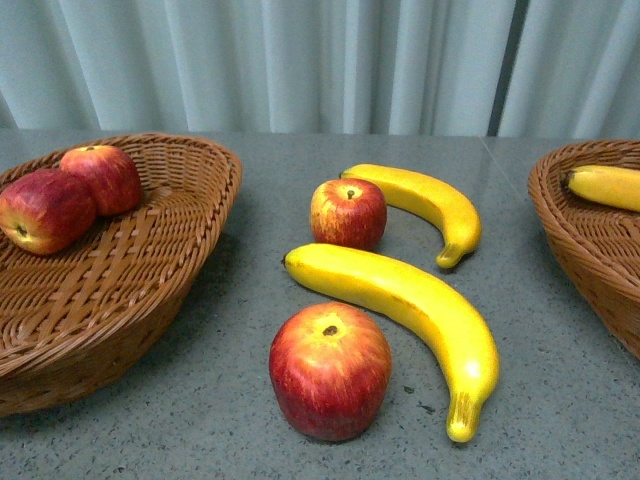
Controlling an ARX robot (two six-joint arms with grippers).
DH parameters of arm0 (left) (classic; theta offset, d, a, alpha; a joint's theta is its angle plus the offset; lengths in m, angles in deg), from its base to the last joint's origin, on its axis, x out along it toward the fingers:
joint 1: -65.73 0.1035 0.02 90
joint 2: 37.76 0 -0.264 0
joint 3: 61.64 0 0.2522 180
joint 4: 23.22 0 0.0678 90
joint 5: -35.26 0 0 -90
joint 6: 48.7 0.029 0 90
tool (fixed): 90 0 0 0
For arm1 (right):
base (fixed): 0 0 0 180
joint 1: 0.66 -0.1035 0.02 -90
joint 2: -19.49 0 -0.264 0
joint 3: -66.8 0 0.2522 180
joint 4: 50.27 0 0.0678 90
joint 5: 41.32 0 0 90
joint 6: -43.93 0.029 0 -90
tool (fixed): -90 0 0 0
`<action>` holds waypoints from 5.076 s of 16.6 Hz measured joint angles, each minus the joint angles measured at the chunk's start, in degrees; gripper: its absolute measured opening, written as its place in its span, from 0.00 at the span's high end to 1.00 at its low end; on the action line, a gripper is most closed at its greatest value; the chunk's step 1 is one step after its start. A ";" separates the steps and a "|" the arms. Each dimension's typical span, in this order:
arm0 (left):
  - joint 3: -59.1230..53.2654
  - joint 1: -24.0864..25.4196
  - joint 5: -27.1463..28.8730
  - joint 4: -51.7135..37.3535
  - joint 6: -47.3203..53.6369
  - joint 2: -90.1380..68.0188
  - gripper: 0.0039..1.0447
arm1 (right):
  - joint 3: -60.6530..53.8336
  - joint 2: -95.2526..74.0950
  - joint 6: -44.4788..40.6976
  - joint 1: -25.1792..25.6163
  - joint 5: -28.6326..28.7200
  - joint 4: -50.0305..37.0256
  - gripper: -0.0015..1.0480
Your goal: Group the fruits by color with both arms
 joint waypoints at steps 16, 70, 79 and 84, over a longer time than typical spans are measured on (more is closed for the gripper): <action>0.00 0.00 0.00 0.00 0.00 0.00 0.06 | 0.00 0.00 0.00 0.00 0.00 0.00 0.06; 40.72 -11.34 9.22 -6.88 6.29 -72.67 0.40 | 0.00 0.02 -0.02 0.00 -0.17 -0.09 0.06; 45.68 -14.19 4.74 -10.21 4.48 -76.24 0.06 | 0.00 0.02 -0.04 0.00 -0.20 -0.09 0.06; 52.98 -16.09 1.14 -11.06 4.96 -83.10 0.06 | 0.00 0.02 -0.04 0.00 -0.17 -0.09 0.06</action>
